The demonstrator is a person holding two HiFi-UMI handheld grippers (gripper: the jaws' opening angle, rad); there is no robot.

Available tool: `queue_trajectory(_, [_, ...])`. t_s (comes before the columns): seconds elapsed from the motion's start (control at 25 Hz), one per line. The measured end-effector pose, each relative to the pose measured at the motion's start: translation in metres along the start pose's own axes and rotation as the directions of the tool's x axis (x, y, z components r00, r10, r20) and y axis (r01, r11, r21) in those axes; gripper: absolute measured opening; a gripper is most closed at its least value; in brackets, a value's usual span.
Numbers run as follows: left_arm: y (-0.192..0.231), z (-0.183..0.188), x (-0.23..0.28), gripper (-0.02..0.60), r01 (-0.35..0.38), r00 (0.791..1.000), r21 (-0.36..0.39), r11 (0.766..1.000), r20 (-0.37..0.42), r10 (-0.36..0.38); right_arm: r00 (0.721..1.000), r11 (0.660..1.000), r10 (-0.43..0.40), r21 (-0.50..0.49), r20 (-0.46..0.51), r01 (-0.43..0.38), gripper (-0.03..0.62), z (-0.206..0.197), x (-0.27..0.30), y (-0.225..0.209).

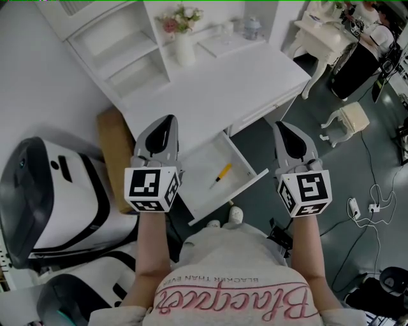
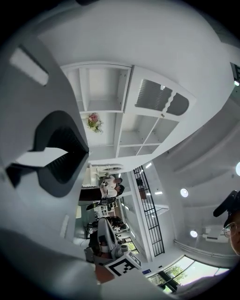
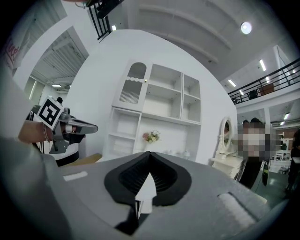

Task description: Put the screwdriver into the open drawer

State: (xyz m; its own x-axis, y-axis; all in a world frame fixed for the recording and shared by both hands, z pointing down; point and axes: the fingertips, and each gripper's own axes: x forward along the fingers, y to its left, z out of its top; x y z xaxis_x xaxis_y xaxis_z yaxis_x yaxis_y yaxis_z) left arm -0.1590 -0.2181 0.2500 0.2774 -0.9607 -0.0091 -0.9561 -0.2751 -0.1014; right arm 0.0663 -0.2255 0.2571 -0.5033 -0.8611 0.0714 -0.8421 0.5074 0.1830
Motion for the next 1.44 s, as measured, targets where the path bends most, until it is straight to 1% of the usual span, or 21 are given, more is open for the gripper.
queue_trajectory(0.28, [0.003,0.018,-0.003,0.017,-0.021,0.998,0.005,1.000,0.056,0.021,1.000,0.999,-0.011,-0.043,0.021,0.012,0.001,0.009,0.000,-0.002])
queue_trajectory(0.44, [0.003,0.030,-0.004,0.017,-0.026,0.996,0.028,0.999,0.084,0.023,0.999,0.998,-0.015,-0.058,0.043,0.018,0.000,0.018,-0.001,-0.004])
queue_trajectory(0.56, [0.003,0.036,-0.004,0.017,-0.028,0.995,0.029,0.999,0.100,0.024,0.999,0.997,-0.016,-0.070,0.050,0.020,0.000,0.022,0.000,-0.005])
queue_trajectory(1.44, [0.003,0.045,-0.003,0.017,-0.033,0.993,0.038,0.999,0.110,0.029,0.997,0.998,-0.019,-0.063,0.069,0.023,0.000,0.028,0.001,-0.008])
